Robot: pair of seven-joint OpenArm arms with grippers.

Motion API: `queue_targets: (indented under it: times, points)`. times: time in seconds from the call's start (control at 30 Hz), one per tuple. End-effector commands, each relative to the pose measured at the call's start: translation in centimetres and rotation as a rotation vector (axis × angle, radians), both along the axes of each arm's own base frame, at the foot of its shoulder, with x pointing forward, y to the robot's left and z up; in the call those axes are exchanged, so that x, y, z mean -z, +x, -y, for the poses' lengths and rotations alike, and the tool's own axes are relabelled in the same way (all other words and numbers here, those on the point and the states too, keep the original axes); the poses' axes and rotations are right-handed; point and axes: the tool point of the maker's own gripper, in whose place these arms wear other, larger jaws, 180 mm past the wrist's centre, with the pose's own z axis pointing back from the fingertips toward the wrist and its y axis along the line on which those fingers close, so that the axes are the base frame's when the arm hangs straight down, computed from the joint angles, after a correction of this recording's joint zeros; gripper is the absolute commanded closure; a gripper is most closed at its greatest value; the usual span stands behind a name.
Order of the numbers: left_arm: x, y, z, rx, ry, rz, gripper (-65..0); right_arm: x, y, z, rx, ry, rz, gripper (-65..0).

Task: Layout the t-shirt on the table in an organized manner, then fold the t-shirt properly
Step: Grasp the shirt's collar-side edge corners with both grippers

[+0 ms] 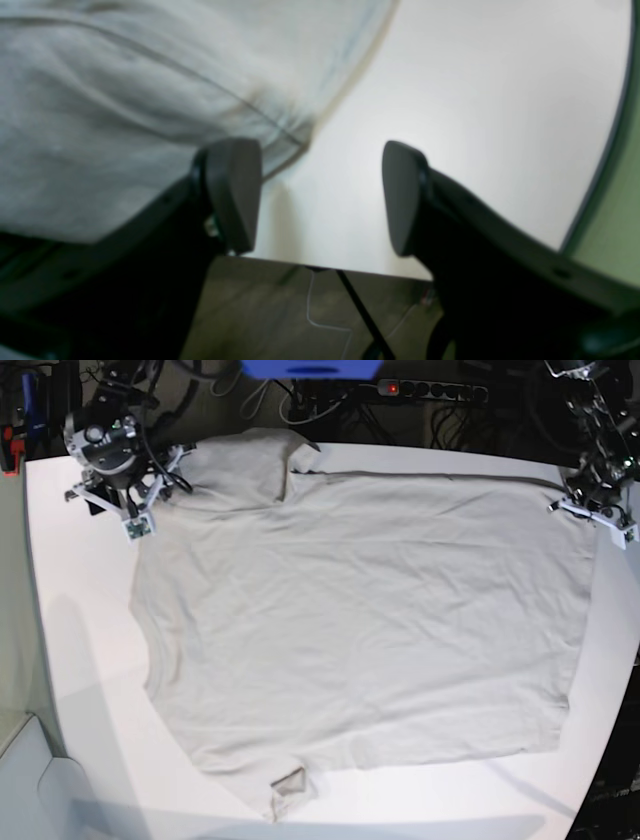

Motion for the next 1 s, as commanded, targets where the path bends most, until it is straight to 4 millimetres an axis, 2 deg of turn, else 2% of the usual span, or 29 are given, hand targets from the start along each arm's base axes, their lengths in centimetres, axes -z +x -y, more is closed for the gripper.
queue_targets:
  times: [0.0, 0.23, 0.5, 0.7, 0.8, 0.97]
  points:
    - [-0.8, 0.3, -0.6, 0.006, 0.021, 0.010, -0.1, -0.8, 0.6, -0.2, -0.003, 0.005, 0.036, -38.5]
    - [-0.8, 0.4, -0.6, 0.006, 0.021, 0.013, -0.1, 0.1, -1.0, 0.0, 0.009, -0.011, -0.049, -38.4]
    - [-0.8, 1.4, 0.4, 0.043, 0.016, 0.016, -0.1, 1.1, -1.9, -4.5, -0.118, 0.044, -0.083, -38.1]
    - [-0.8, 1.5, 0.4, 0.043, 0.016, 0.017, -0.1, 1.2, -1.6, -5.3, -0.140, 0.060, -0.079, -38.1]
    - [-0.8, 1.4, 0.3, 0.039, 0.017, 0.018, -0.1, 1.1, -1.6, -6.4, -0.146, 0.114, -0.068, -38.1]
    - [-1.2, 1.5, -0.3, 0.041, 0.031, 0.019, -0.1, 1.1, -1.6, -6.5, -0.143, 0.126, -0.067, -37.8]
